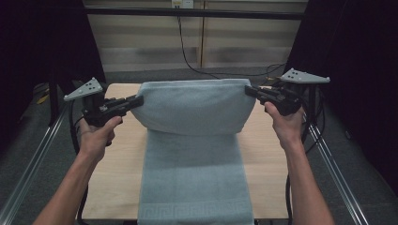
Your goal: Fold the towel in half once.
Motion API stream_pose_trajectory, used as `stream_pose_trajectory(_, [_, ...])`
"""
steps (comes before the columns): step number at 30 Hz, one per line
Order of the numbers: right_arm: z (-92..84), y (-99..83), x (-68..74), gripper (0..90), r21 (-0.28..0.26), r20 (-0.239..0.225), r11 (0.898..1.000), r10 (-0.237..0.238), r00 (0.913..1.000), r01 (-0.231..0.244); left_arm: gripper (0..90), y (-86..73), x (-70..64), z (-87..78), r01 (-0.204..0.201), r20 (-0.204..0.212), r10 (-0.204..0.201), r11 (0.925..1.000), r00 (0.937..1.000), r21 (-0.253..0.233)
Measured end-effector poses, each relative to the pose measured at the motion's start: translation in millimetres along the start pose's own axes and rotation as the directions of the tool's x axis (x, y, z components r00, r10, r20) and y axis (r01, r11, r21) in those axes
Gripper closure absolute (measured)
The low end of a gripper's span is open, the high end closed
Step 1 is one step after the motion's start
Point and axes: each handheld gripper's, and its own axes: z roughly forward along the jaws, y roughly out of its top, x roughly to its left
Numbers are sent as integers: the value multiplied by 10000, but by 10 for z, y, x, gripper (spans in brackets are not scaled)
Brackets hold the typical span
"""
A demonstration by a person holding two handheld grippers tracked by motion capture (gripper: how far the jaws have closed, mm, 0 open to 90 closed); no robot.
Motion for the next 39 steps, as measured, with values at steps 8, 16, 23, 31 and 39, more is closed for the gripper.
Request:
stream_pose_trajectory(8, [-193,-478,245,862,738,-512,9973,39,9987,-1,846,-602,-146,-161,263,398,-282,9985,9988,484])
stream_pose_trajectory(16, [-331,-1261,418,861,1828,-1100,9787,1148,9873,-935,841,-1266,-223,-223,547,770,-686,9839,9947,1702])
stream_pose_trajectory(23, [-409,-1790,576,853,2882,-1270,9498,1639,9783,-1217,834,-1700,-367,-294,630,1097,-937,9646,9895,2563])
stream_pose_trajectory(31, [-717,-2126,933,725,3546,-1951,9313,1609,9675,-834,789,-1987,-591,-518,248,1720,-847,9456,9814,3244])
stream_pose_trajectory(39, [-859,-2052,958,693,2995,-2649,9505,1668,9497,-834,722,-1925,-681,-652,207,2098,-866,9543,9739,2981])
